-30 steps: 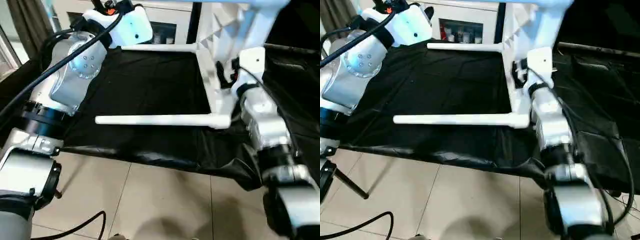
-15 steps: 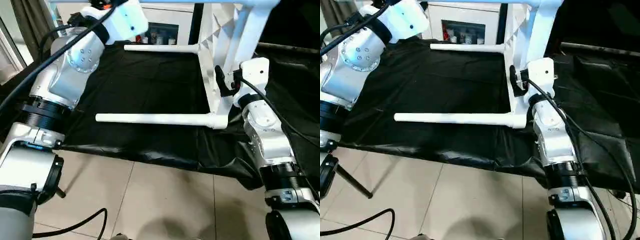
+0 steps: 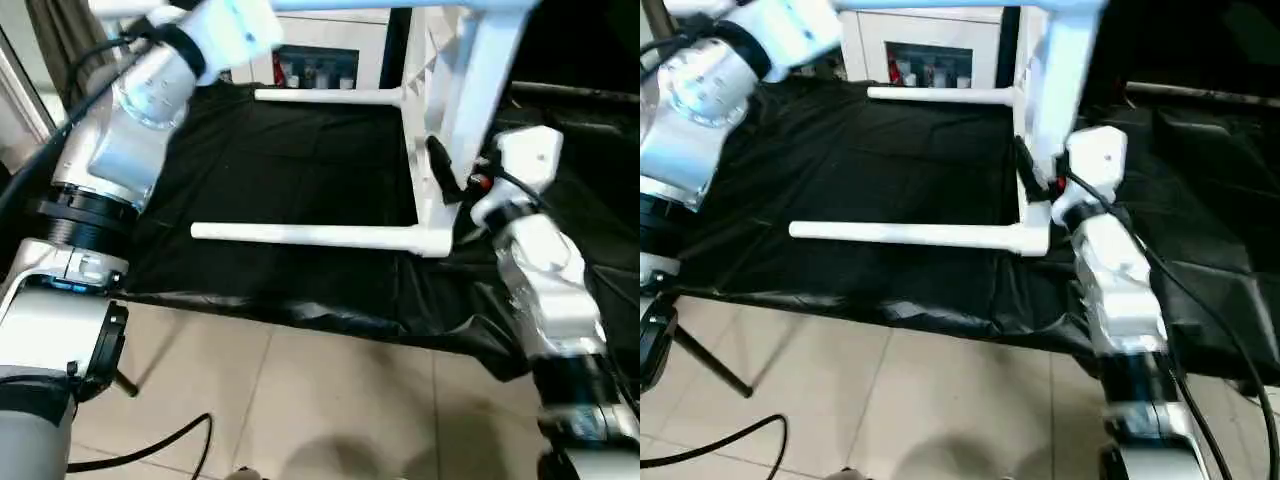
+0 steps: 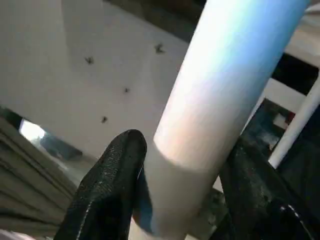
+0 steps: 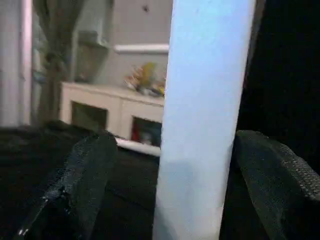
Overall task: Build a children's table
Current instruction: Flip table
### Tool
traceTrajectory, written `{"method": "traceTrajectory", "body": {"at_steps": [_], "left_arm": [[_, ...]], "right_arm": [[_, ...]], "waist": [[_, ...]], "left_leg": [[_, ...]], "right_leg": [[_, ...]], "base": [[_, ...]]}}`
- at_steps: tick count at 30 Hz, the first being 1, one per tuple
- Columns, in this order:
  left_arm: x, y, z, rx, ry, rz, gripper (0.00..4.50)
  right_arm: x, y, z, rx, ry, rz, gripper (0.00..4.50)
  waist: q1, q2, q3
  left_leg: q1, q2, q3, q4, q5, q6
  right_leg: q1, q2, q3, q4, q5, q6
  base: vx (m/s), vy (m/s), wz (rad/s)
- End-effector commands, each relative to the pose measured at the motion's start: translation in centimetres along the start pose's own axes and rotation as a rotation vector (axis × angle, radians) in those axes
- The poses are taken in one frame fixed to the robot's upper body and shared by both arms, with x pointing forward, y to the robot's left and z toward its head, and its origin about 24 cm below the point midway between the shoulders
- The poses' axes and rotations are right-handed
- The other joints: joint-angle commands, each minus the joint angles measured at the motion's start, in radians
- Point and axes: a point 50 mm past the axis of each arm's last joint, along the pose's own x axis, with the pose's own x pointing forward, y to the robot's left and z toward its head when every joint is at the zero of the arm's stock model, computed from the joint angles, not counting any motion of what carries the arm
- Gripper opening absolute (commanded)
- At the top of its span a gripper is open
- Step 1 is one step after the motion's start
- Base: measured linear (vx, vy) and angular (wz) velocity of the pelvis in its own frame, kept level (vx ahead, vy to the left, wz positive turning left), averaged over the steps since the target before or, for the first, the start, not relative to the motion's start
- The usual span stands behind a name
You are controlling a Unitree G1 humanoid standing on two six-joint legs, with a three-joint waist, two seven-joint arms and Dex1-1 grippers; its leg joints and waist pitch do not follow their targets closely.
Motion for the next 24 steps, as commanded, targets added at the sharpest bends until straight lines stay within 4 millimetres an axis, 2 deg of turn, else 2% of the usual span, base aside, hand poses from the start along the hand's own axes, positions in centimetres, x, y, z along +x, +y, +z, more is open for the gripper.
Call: {"method": "traceTrajectory", "body": {"at_steps": [1, 2, 7, 11, 13, 14, 16, 18, 19, 22, 24], "left_arm": [[0.5, -2.1, 0.3, -0.215, -0.011, -0.053, 2.18], [0.5, -2.1, 0.2, -0.251, 0.013, -0.048, 2.18], [0.6, -2.3, 0.3, -0.306, 0.041, -0.067, 2.18], [0.6, -2.6, 0.3, -0.338, 0.069, -0.084, 2.18], [0.6, -2.6, 0.3, -0.349, 0.075, -0.078, 2.18], [0.6, -2.6, 0.2, -0.359, 0.084, -0.080, 2.18], [0.6, -2.6, 0.1, -0.382, 0.096, -0.077, 2.18], [0.6, -2.6, 0.0, -0.390, 0.111, -0.071, 2.18], [0.6, -2.5, -0.2, -0.403, 0.126, -0.067, 2.18], [0.5, -2.6, -0.5, -0.421, 0.153, -0.067, 2.18], [0.4, -2.6, -0.8, -0.408, 0.171, -0.072, 2.18]], "right_arm": [[0.7, 2.3, 2.1, 0.000, -0.116, 0.146, 4.07], [0.4, 2.7, 2.2, 0.005, -0.125, 0.177, 4.07], [-0.1, 3.2, 2.3, 0.020, -0.124, 0.236, 4.07], [-0.5, 3.3, 1.8, 0.018, -0.094, 0.261, 4.07], [-0.5, 3.3, 1.8, 0.021, -0.090, 0.262, 4.07], [-0.6, 3.4, 1.6, 0.024, -0.080, 0.271, 4.07], [-0.7, 3.4, 1.4, 0.030, -0.062, 0.285, 4.07], [-0.9, 3.6, 1.0, 0.034, -0.037, 0.306, 4.07], [-1.1, 3.7, 0.8, 0.032, -0.015, 0.334, 4.07], [-1.6, 3.8, 0.3, 0.034, 0.025, 0.366, 4.07], [-2.0, 3.2, -0.3, 0.019, 0.072, 0.356, 4.07]], "waist": [[0.001, -0.017, -0.067], [0.001, -0.013, -0.065], [0.005, -0.008, -0.066], [0.019, -0.003, -0.067], [0.018, -0.003, -0.068], [0.018, -0.006, -0.067], [0.018, -0.005, -0.066], [0.018, -0.010, -0.066], [0.020, -0.009, -0.066], [0.019, -0.010, -0.065], [0.021, -0.010, -0.063]], "left_leg": [[0.002, 0.011, -0.003, -0.071, -0.119, 0.002], [0.001, 0.011, -0.002, -0.072, -0.124, 0.004], [-0.002, 0.011, -0.004, -0.071, -0.116, 0.025], [0.000, 0.013, -0.004, -0.072, -0.112, 0.022], [-0.001, 0.013, -0.004, -0.072, -0.108, 0.020], [-0.005, 0.010, -0.005, -0.073, -0.108, 0.020], [-0.004, 0.009, -0.005, -0.074, -0.117, 0.020], [-0.005, 0.009, -0.004, -0.074, -0.115, 0.022], [-0.006, 0.009, -0.005, -0.073, -0.114, 0.023], [-0.008, 0.009, -0.006, -0.074, -0.120, 0.026], [-0.007, 0.008, -0.005, -0.075, -0.124, 0.028]], "right_leg": [[0.063, -0.053, 0.032, -0.076, -0.059, -0.205], [0.062, -0.053, 0.033, -0.080, -0.098, -0.196], [0.059, -0.054, 0.032, -0.084, -0.129, -0.185], [0.053, -0.054, 0.033, -0.086, -0.145, -0.177], [0.053, -0.053, 0.032, -0.084, -0.134, -0.177], [0.056, -0.053, 0.031, -0.085, -0.137, -0.170], [0.054, -0.054, 0.031, -0.088, -0.163, -0.162], [0.056, -0.054, 0.032, -0.090, -0.172, -0.157], [0.055, -0.054, 0.032, -0.090, -0.177, -0.154], [0.054, -0.055, 0.030, -0.095, -0.220, -0.140], [0.051, -0.055, 0.031, -0.099, -0.254, -0.128]], "base": [[0.000, 0.000, 0.00], [0.000, 0.000, 0.00], [0.000, 0.000, 0.00], [0.000, 0.000, 0.00], [0.000, 0.000, 0.00], [0.000, 0.000, 0.00], [0.000, 0.000, 0.00], [0.000, 0.000, 0.00], [0.000, 0.000, 0.00], [0.000, 0.000, 0.00], [0.000, 0.000, 0.00]]}}
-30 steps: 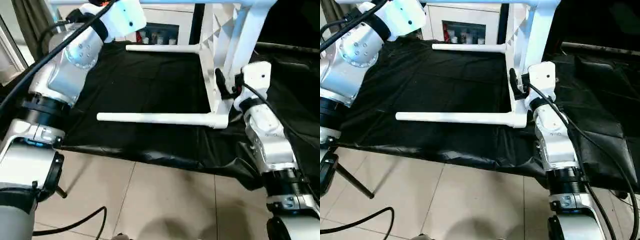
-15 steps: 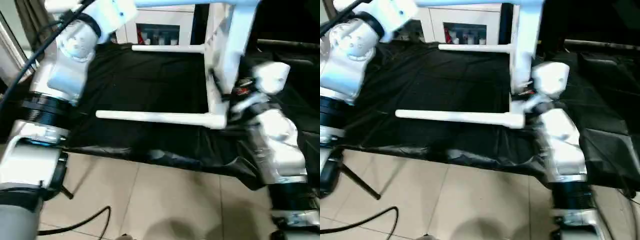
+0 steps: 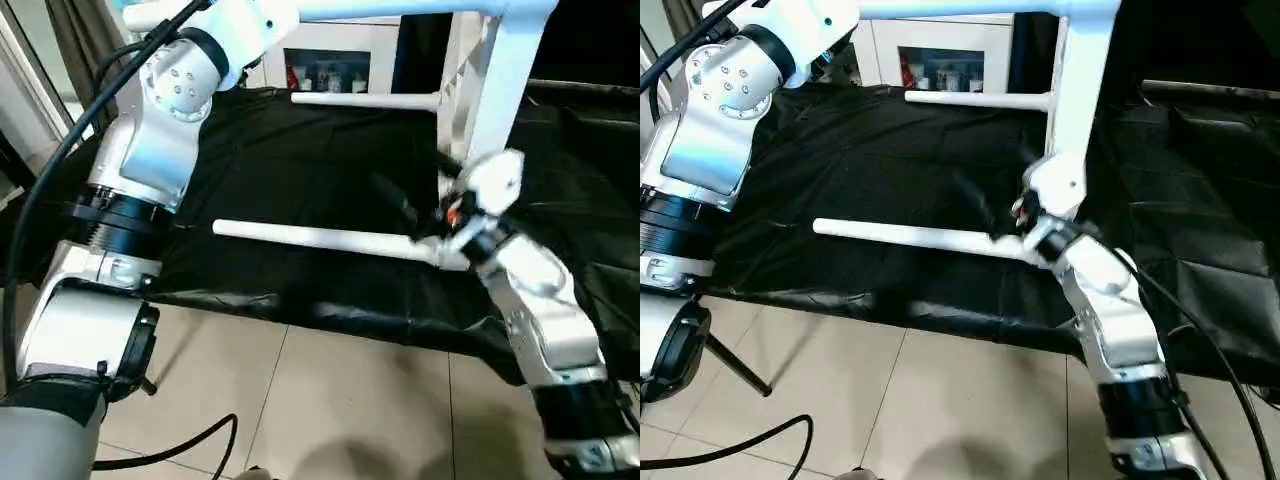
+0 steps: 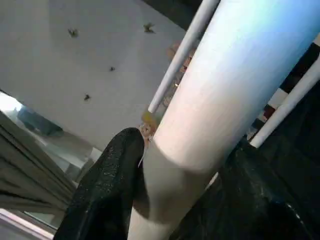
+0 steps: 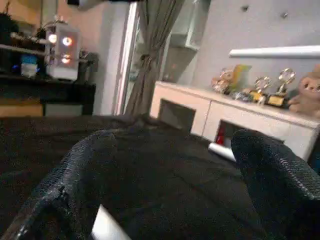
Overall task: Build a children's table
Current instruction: Flip table
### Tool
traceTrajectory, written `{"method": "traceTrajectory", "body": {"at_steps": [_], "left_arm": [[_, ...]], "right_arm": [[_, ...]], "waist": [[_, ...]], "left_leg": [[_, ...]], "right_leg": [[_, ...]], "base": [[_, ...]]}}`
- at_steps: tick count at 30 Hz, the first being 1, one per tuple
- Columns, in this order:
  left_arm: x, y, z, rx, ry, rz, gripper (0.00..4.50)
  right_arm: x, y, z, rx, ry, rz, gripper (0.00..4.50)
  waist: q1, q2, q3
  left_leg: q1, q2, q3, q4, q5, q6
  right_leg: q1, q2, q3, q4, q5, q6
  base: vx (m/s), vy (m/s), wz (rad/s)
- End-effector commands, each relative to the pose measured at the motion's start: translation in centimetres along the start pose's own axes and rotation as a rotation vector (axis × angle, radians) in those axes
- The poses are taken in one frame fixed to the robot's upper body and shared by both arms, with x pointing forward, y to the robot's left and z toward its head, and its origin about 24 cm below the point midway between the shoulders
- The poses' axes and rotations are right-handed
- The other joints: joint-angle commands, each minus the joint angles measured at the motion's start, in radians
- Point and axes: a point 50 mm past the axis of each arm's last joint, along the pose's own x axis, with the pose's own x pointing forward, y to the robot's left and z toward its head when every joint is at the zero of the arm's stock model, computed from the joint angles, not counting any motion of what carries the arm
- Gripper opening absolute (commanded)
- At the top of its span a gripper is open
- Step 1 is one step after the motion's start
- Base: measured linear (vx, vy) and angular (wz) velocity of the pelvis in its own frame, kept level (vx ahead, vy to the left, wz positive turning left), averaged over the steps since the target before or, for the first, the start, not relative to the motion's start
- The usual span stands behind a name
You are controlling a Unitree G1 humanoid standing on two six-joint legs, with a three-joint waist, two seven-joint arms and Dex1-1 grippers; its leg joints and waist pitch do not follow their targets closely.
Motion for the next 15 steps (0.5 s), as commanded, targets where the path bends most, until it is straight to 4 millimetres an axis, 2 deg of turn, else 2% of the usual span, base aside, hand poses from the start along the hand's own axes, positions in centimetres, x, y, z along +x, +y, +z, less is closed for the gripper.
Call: {"method": "traceTrajectory", "body": {"at_steps": [1, 3, 6, 7, 9, 11, 12, 15], "left_arm": [[-0.1, -0.8, -2.8, -0.271, 0.102, -0.028, 2.18], [-0.1, -1.2, -2.5, -0.167, 0.054, -0.073, 2.18], [-0.3, -1.5, -2.4, -0.043, 0.028, -0.108, 2.18], [-0.3, -1.5, -2.4, -0.042, 0.025, -0.111, 2.53], [-0.5, -1.6, -2.2, -0.049, 0.015, -0.122, 2.88], [-0.5, -1.6, -2.1, -0.035, 0.013, -0.124, 2.91], [-0.4, -1.4, -1.8, 0.024, -0.001, -0.104, 3.12], [-0.4, -1.3, -1.7, 0.055, -0.018, -0.102, 3.32]], "right_arm": [[-0.3, -0.3, 0.2, -0.003, 0.013, 0.002, 4.07], [-0.5, -0.7, 0.1, -0.008, 0.028, -0.010, 4.07], [-0.6, -0.7, 0.1, -0.006, 0.033, -0.008, 4.07], [-0.6, -0.7, 0.1, -0.006, 0.034, -0.007, 4.07], [-0.6, -0.7, 0.2, -0.004, 0.033, -0.004, 4.07], [-0.5, -0.6, 0.2, -0.003, 0.031, -0.003, 4.07], [-0.5, -0.6, 0.2, -0.003, 0.031, -0.002, 4.07], [-0.5, -0.6, 0.2, -0.004, 0.031, 0.001, 4.07]], "waist": [[-0.002, -0.036, -0.059], [-0.002, -0.037, -0.059], [-0.003, -0.034, -0.061], [-0.003, -0.033, -0.060], [-0.004, -0.033, -0.062], [-0.004, -0.033, -0.062], [-0.003, -0.031, -0.063], [-0.006, -0.034, -0.063]], "left_leg": [[-0.003, 0.011, -0.006, -0.073, -0.116, 0.025], [-0.006, 0.010, -0.006, -0.073, -0.110, 0.025], [-0.005, 0.011, -0.006, -0.073, -0.110, 0.022], [-0.005, 0.011, -0.006, -0.073, -0.108, 0.022], [-0.005, 0.013, -0.006, -0.073, -0.097, 0.020], [-0.004, 0.013, -0.005, -0.072, -0.096, 0.019], [-0.003, 0.014, -0.005, -0.072, -0.095, 0.019], [-0.003, 0.015, -0.006, -0.074, -0.102, 0.016]], "right_leg": [[0.052, -0.051, 0.031, -0.096, -0.241, -0.133], [0.053, -0.051, 0.030, -0.096, -0.238, -0.129], [0.051, -0.052, 0.030, -0.096, -0.237, -0.122], [0.050, -0.051, 0.030, -0.096, -0.233, -0.123], [0.051, -0.052, 0.029, -0.090, -0.190, -0.140], [0.051, -0.052, 0.030, -0.090, -0.184, -0.148], [0.050, -0.052, 0.030, -0.089, -0.168, -0.158], [0.052, -0.051, 0.029, -0.087, -0.137, -0.158]], "base": [[0.000, 0.000, 0.00], [0.000, 0.000, 0.00], [0.000, 0.000, 0.00], [0.000, 0.000, 0.00], [0.000, 0.000, 0.00], [0.000, 0.000, 0.00], [0.000, 0.000, 0.00], [0.000, 0.000, 0.00]]}}
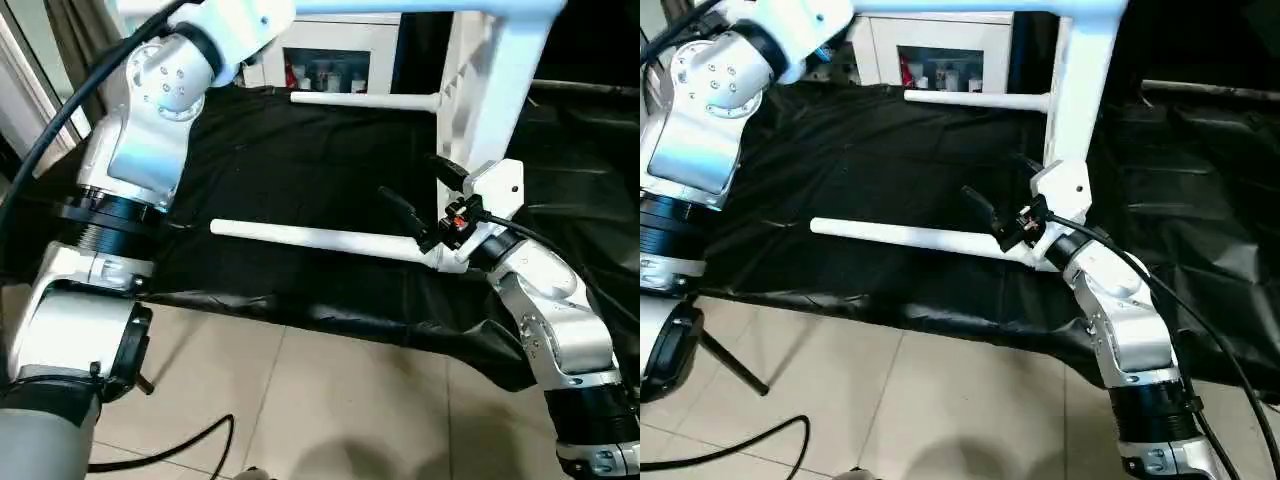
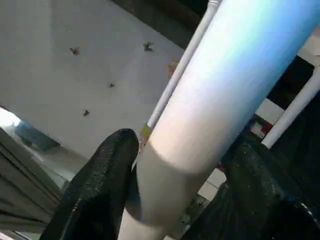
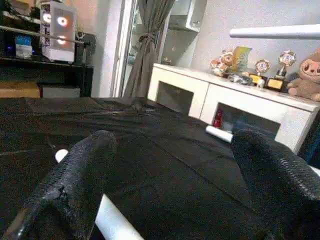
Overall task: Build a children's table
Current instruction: Flip table
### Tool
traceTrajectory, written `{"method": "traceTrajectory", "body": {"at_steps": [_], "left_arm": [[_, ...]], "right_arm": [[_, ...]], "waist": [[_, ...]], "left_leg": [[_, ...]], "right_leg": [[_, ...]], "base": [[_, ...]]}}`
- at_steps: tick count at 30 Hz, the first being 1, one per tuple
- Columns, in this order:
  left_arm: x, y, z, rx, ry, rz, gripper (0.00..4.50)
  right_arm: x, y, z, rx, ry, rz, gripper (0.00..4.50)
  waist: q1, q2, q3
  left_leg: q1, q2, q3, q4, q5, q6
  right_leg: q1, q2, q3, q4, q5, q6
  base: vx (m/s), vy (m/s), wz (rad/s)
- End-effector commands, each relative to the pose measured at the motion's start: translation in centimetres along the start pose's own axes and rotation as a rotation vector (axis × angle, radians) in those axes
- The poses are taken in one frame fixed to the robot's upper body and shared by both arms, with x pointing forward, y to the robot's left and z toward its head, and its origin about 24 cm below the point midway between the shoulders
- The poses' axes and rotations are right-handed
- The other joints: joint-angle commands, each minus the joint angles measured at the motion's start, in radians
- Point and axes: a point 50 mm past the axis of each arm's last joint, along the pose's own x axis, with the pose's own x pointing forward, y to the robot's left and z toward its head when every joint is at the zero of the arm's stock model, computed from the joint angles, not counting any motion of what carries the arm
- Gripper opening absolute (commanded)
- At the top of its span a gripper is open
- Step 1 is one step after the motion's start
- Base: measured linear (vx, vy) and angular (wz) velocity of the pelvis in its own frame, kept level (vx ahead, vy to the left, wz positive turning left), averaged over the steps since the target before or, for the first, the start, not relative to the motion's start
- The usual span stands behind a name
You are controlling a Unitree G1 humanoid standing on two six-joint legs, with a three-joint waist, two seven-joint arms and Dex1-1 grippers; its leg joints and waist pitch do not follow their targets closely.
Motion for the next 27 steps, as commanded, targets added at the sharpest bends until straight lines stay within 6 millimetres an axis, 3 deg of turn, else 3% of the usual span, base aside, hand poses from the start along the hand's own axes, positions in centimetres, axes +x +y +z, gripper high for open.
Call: {"method": "traceTrajectory", "body": {"at_steps": [1, 8, 15, 22, 27], "left_arm": [[0.0, -2.1, -1.8, 0.014, 0.067, -0.092, 3.32], [0.5, -1.4, -2.2, 0.118, 0.062, -0.056, 3.32], [1.0, -0.4, -2.4, 0.282, 0.024, 0.033, 3.32], [1.2, -0.2, -2.6, 0.306, 0.016, 0.053, 3.32], [1.5, 0.5, -2.1, 0.399, -0.061, 0.123, 3.32]], "right_arm": [[0.1, 0.1, 0.5, -0.002, -0.012, 0.016, 4.07], [0.2, 0.2, 0.6, -0.009, -0.016, 0.025, 4.07], [0.2, 0.4, 0.5, -0.015, -0.013, 0.032, 4.07], [0.2, 0.5, 0.5, -0.020, -0.010, 0.036, 4.07], [0.2, 0.6, 0.4, -0.027, -0.005, 0.050, 4.07]], "waist": [[-0.003, -0.021, -0.062], [-0.004, -0.021, -0.060], [-0.006, -0.022, -0.062], [-0.006, -0.021, -0.063], [-0.008, -0.020, -0.064]], "left_leg": [[-0.001, 0.015, -0.005, -0.072, -0.106, 0.015], [0.002, 0.015, -0.008, -0.075, -0.138, -0.004], [0.000, 0.012, -0.008, -0.072, -0.125, -0.013], [0.002, 0.014, -0.008, -0.071, -0.110, -0.014], [0.001, 0.013, -0.010, -0.070, -0.106, -0.017]], "right_leg": [[0.053, -0.051, 0.030, -0.084, -0.127, -0.160], [0.055, -0.052, 0.031, -0.087, -0.156, -0.142], [0.057, -0.049, 0.031, -0.084, -0.103, -0.144], [0.060, -0.051, 0.031, -0.079, -0.055, -0.162], [0.061, -0.050, 0.031, -0.077, -0.042, -0.156]], "base": [[0.000, 0.000, 0.00], [0.000, 0.000, 0.00], [0.000, 0.000, 0.00], [0.000, 0.000, 0.00], [0.000, 0.000, 0.00]]}}
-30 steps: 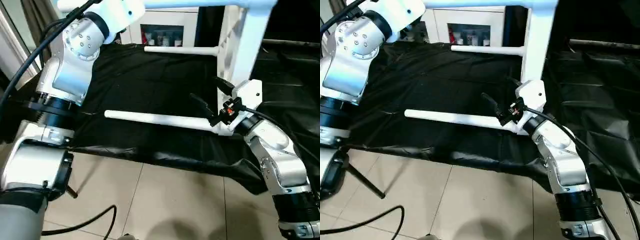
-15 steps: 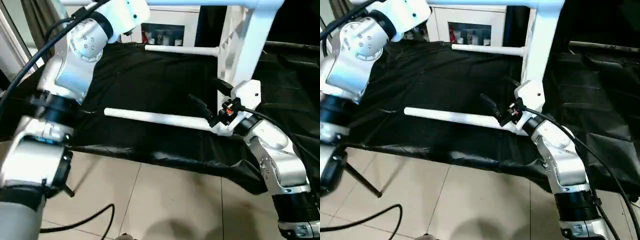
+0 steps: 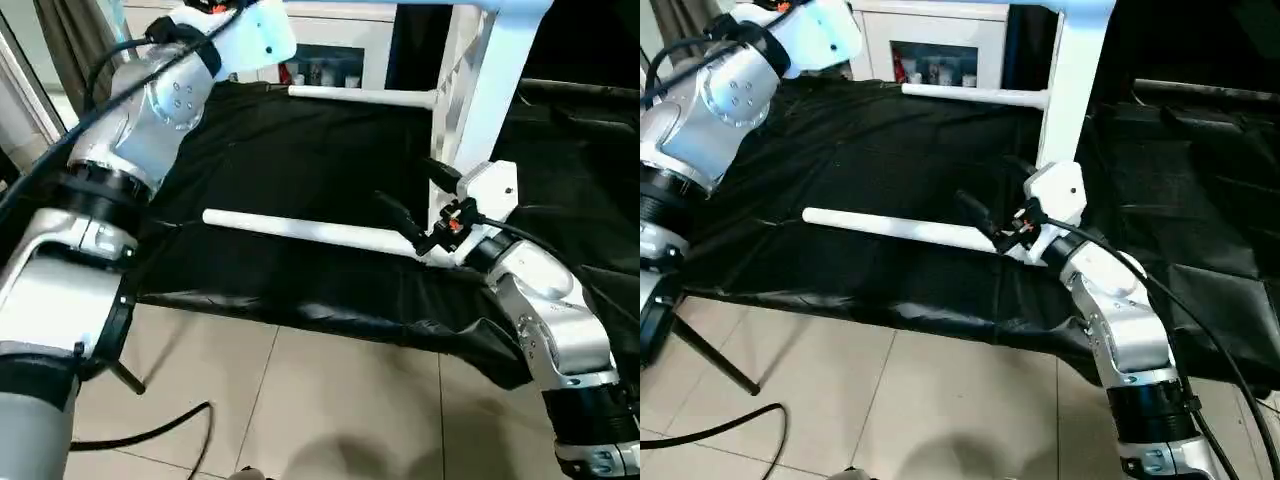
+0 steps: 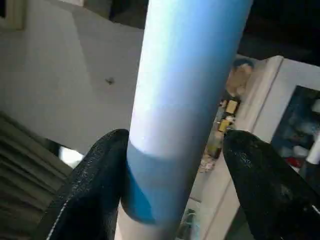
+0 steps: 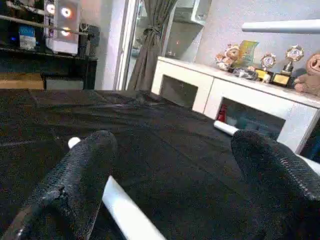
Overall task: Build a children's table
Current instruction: Flip table
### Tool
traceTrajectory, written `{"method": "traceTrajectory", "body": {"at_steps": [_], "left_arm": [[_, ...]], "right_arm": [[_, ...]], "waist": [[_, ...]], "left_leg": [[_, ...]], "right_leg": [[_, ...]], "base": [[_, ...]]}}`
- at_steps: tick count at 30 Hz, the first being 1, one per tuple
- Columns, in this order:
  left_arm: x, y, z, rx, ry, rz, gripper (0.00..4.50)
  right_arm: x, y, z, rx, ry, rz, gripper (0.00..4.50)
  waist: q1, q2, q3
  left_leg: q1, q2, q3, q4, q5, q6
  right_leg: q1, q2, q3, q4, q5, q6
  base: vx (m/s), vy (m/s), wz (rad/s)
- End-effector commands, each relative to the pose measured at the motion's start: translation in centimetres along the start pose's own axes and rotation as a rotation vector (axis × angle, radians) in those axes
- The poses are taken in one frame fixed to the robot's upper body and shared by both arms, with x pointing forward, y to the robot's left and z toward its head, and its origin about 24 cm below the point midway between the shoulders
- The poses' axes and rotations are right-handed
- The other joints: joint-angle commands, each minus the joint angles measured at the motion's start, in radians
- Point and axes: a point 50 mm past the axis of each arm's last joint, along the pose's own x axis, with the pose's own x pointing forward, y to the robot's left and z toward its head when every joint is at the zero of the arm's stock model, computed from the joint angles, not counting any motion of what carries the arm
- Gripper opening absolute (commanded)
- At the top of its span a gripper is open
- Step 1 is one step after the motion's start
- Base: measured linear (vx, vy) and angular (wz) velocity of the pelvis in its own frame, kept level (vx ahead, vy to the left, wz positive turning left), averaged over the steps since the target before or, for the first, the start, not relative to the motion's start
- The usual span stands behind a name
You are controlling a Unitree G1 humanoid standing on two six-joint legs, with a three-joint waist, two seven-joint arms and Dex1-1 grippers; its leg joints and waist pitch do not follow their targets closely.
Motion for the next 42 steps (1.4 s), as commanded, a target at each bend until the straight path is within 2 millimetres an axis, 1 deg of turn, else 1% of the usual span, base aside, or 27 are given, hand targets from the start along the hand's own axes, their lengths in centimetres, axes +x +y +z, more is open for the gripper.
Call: {"method": "traceTrajectory", "body": {"at_steps": [1, 3, 4, 7, 8, 9, 14, 17, 18, 19, 20, 23, 24, 31, 33, 37, 38, 39, 41, 42], "left_arm": [[0.1, 0.2, -0.1, 0.042, -0.010, -0.004, 3.32], [0.1, 0.1, -0.1, 0.063, -0.024, -0.017, 3.32], [0.0, 0.1, -0.2, 0.077, -0.028, -0.025, 3.62], [0.0, 0.1, -0.4, 0.072, -0.027, -0.024, 3.72], [0.0, 0.1, -0.3, 0.090, -0.043, -0.018, 3.96], [0.0, 0.2, -0.3, 0.108, -0.050, -0.006, 4.07], [0.2, 0.8, -0.4, 0.152, -0.063, 0.039, 4.07], [0.2, 1.0, -0.6, 0.171, -0.058, 0.053, 4.07], [0.3, 1.1, -0.7, 0.171, -0.055, 0.057, 4.07], [0.3, 1.2, -0.7, 0.171, -0.052, 0.060, 4.07], [0.3, 1.3, -0.8, 0.169, -0.051, 0.067, 4.07], [0.4, 1.8, -1.0, 0.170, -0.033, 0.100, 4.07], [0.4, 1.9, -1.0, 0.172, -0.031, 0.102, 4.07], [0.4, 1.3, -1.1, 0.144, -0.036, 0.061, 4.07], [0.4, 1.2, -1.1, 0.129, -0.036, 0.055, 3.80], [0.5, 1.0, -1.2, 0.096, -0.029, 0.038, 3.66], [0.4, 1.0, -1.2, 0.093, -0.027, 0.035, 3.54], [0.4, 1.0, -1.2, 0.091, -0.026, 0.032, 3.32], [0.5, 0.8, -1.3, 0.087, -0.019, 0.013, 3.30], [0.5, 0.8, -1.3, 0.085, -0.017, 0.006, 3.19]], "right_arm": [[0.0, 0.2, 0.5, -0.020, -0.018, 0.017, 4.07], [0.0, 0.2, 0.5, -0.022, -0.016, 0.018, 4.07], [0.0, 0.2, 0.5, -0.023, -0.016, 0.018, 4.07], [0.0, 0.1, 0.5, -0.026, -0.015, 0.018, 4.07], [0.0, 0.1, 0.5, -0.027, -0.015, 0.018, 4.07], [0.0, 0.1, 0.5, -0.028, -0.015, 0.018, 4.07], [0.0, 0.1, 0.5, -0.030, -0.014, 0.017, 4.07], [0.0, 0.2, 0.5, -0.030, -0.012, 0.019, 4.07], [0.0, 0.2, 0.5, -0.030, -0.011, 0.020, 4.07], [0.0, 0.2, 0.5, -0.030, -0.010, 0.020, 4.07], [0.0, 0.2, 0.5, -0.030, -0.008, 0.021, 4.07], [0.0, 0.2, 0.4, -0.032, -0.005, 0.023, 4.07], [-0.1, 0.2, 0.4, -0.034, -0.002, 0.025, 4.07], [0.0, 0.2, 0.4, -0.037, -0.003, 0.026, 4.07], [0.0, 0.2, 0.4, -0.037, -0.003, 0.026, 4.07], [-0.1, 0.2, 0.5, -0.036, -0.011, 0.027, 4.07], [0.0, 0.3, 0.6, -0.032, -0.024, 0.029, 4.07], [0.0, 0.3, 0.7, -0.030, -0.029, 0.030, 4.07], [0.0, 0.5, 1.0, -0.008, -0.064, 0.045, 4.07], [0.0, 0.6, 1.2, 0.003, -0.078, 0.053, 4.07]], "waist": [[0.000, -0.008, -0.070], [-0.002, -0.009, -0.070], [-0.002, -0.009, -0.071], [-0.001, -0.009, -0.072], [-0.001, -0.010, -0.072], [0.000, -0.009, -0.072], [0.000, -0.009, -0.073], [0.000, -0.009, -0.074], [0.000, -0.007, -0.075], [0.000, -0.009, -0.076], [0.001, -0.008, -0.076], [0.001, -0.008, -0.077], [0.002, -0.010, -0.076], [0.003, -0.009, -0.075], [0.003, -0.010, -0.076], [0.005, -0.011, -0.076], [0.005, -0.010, -0.077], [0.005, -0.009, -0.078], [0.005, -0.007, -0.078], [0.004, -0.009, -0.077]], "left_leg": [[0.001, 0.013, -0.008, -0.069, -0.105, -0.018], [0.003, 0.015, -0.008, -0.068, -0.095, -0.022], [0.003, 0.015, -0.009, -0.067, -0.084, -0.021], [0.004, 0.014, -0.007, -0.065, -0.068, -0.018], [0.003, 0.014, -0.007, -0.065, -0.064, -0.017], [0.003, 0.014, -0.007, -0.065, -0.064, -0.016], [0.003, 0.014, -0.008, -0.064, -0.060, -0.016], [0.003, 0.014, -0.008, -0.062, -0.046, -0.015], [0.003, 0.014, -0.008, -0.061, -0.042, -0.015], [0.003, 0.014, -0.008, -0.061, -0.034, -0.012], [0.002, 0.013, -0.007, -0.060, -0.028, -0.010], [0.003, 0.013, -0.007, -0.059, -0.029, -0.009], [0.002, 0.013, -0.007, -0.059, -0.028, -0.006], [0.003, 0.015, -0.007, -0.060, -0.037, -0.004], [0.003, 0.015, -0.008, -0.059, -0.032, -0.003], [0.003, 0.013, -0.007, -0.058, -0.027, -0.001], [0.002, 0.014, -0.008, -0.058, -0.022, 0.001], [0.003, 0.014, -0.008, -0.057, -0.021, 0.002], [0.004, 0.015, -0.008, -0.057, -0.023, 0.004], [0.004, 0.014, -0.007, -0.057, -0.026, 0.006]], "right_leg": [[0.062, -0.051, 0.031, -0.074, -0.036, -0.156], [0.063, -0.051, 0.031, -0.068, 0.009, -0.169], [0.064, -0.051, 0.031, -0.066, 0.036, -0.176], [0.066, -0.051, 0.031, -0.061, 0.084, -0.193], [0.067, -0.051, 0.031, -0.060, 0.097, -0.196], [0.068, -0.051, 0.030, -0.060, 0.098, -0.196], [0.069, -0.052, 0.030, -0.060, 0.097, -0.189], [0.069, -0.052, 0.030, -0.057, 0.122, -0.196], [0.069, -0.052, 0.030, -0.056, 0.135, -0.199], [0.070, -0.051, 0.029, -0.055, 0.152, -0.202], [0.071, -0.051, 0.029, -0.054, 0.164, -0.206], [0.072, -0.051, 0.029, -0.053, 0.171, -0.207], [0.072, -0.051, 0.029, -0.053, 0.170, -0.209], [0.071, -0.053, 0.029, -0.055, 0.148, -0.212], [0.072, -0.053, 0.029, -0.054, 0.158, -0.215], [0.073, -0.053, 0.029, -0.052, 0.167, -0.219], [0.073, -0.053, 0.029, -0.051, 0.176, -0.219], [0.073, -0.054, 0.029, -0.051, 0.179, -0.219], [0.072, -0.054, 0.029, -0.051, 0.183, -0.222], [0.072, -0.053, 0.029, -0.052, 0.181, -0.222]], "base": [[0.000, 0.000, 0.00], [0.000, 0.000, 0.00], [0.000, 0.000, 0.00], [0.000, 0.000, 0.00], [0.000, 0.000, 0.00], [0.000, 0.000, 0.00], [0.000, 0.000, 0.00], [0.000, 0.000, 0.00], [0.000, 0.000, 0.00], [0.000, 0.000, 0.00], [0.000, 0.000, 0.00], [0.000, 0.000, 0.00], [0.000, 0.000, 0.00], [0.000, 0.000, 0.00], [0.000, 0.000, 0.00], [0.000, 0.000, 0.00], [0.000, 0.000, 0.00], [0.000, 0.000, 0.00], [0.000, 0.000, 0.00], [0.000, 0.000, 0.00]]}}
